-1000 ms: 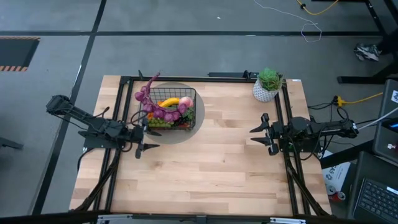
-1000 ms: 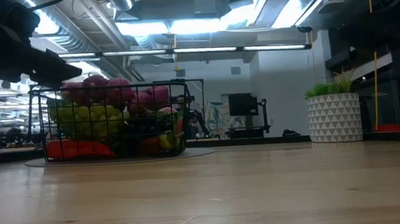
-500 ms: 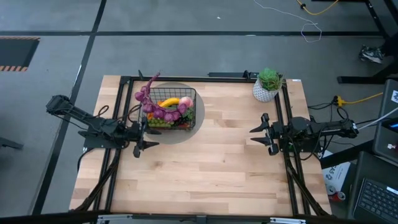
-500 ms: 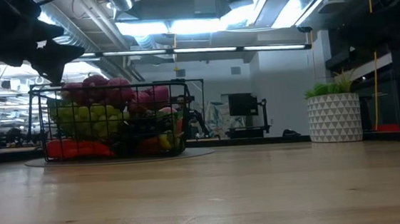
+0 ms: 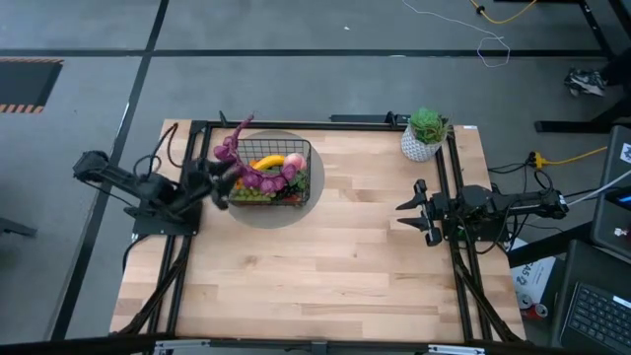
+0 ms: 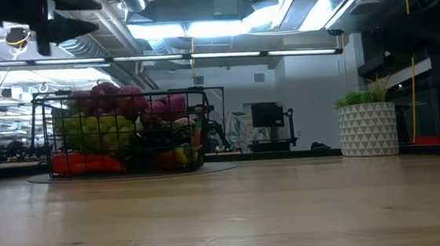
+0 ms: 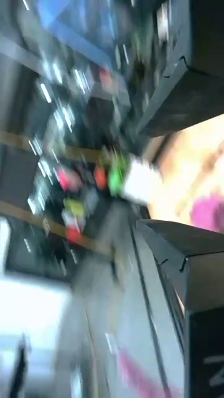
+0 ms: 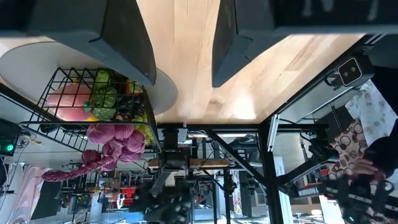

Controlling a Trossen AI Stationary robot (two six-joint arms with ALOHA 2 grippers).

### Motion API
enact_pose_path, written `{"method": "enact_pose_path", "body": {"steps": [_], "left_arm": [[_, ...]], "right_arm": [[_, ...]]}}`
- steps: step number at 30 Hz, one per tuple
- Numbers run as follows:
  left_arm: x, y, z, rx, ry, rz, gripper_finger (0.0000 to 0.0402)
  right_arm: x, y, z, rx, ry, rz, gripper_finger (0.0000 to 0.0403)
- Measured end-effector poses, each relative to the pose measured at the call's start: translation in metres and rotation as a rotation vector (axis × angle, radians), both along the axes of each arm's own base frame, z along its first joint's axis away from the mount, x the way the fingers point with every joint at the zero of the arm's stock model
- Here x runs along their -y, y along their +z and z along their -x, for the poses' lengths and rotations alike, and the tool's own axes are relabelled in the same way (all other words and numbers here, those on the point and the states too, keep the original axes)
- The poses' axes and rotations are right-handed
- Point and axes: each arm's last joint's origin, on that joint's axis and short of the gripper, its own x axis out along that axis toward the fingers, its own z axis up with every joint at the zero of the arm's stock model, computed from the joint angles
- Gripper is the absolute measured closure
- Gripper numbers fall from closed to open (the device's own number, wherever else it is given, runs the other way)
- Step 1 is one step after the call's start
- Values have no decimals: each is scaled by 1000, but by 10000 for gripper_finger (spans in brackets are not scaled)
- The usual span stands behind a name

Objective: Build produce basket
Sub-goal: Put the purple garlic into the wire basket

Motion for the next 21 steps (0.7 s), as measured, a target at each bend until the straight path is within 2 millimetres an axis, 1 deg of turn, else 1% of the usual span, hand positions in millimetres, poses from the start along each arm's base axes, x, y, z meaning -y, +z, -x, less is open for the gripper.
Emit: {"method": "enact_pose_path", "body": {"steps": [3,6,10,12,16,18,21], "left_arm": [[-3,21,0,-120,169,57,177],[-3,40,-2,-223,305,50,177],[-5,64,1,-257,374,41,177],[-6,70,-1,-265,390,38,177],[-10,72,-7,-292,431,27,177],[-13,74,-13,-298,360,10,177],[-16,75,-32,-341,160,-45,177]], "right_arm": [[0,0,0,0,0,0,246],[0,0,0,0,0,0,246],[0,0,0,0,0,0,246],[0,0,0,0,0,0,246],[0,0,0,0,0,0,246],[0,0,0,0,0,0,246],[0,0,0,0,0,0,246]]}}
